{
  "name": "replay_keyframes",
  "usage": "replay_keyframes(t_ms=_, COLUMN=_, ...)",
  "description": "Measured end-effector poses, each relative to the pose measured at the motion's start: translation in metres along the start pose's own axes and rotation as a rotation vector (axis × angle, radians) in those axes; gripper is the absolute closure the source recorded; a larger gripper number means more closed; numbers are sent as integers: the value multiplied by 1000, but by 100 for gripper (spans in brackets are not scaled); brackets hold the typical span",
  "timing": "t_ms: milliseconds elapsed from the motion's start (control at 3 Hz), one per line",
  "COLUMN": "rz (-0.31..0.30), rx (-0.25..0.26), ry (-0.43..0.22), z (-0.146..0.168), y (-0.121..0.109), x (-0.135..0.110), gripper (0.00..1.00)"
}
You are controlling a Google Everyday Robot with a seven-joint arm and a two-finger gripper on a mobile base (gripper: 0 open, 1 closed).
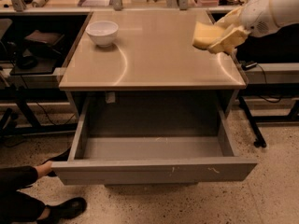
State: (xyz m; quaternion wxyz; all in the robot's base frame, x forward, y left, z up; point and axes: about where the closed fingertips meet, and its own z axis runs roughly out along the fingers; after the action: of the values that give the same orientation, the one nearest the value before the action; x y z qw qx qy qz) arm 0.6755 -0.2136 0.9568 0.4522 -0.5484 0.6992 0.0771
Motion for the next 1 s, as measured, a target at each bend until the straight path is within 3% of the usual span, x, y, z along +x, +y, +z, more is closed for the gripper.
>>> replay_keyframes(t_ms=333, rz=-22, rx=35, ry=-7, z=-41, y=28, x=-26, gripper=100)
replay_keyframes(t_ms=667, rz=-18, rx=0, ry=1, z=-20, y=36, x=-15, gripper=100)
replay_keyframes(t_ms=1000, rz=-43, rx=-26, ry=-9, z=-12, y=65, x=-13, gripper=100)
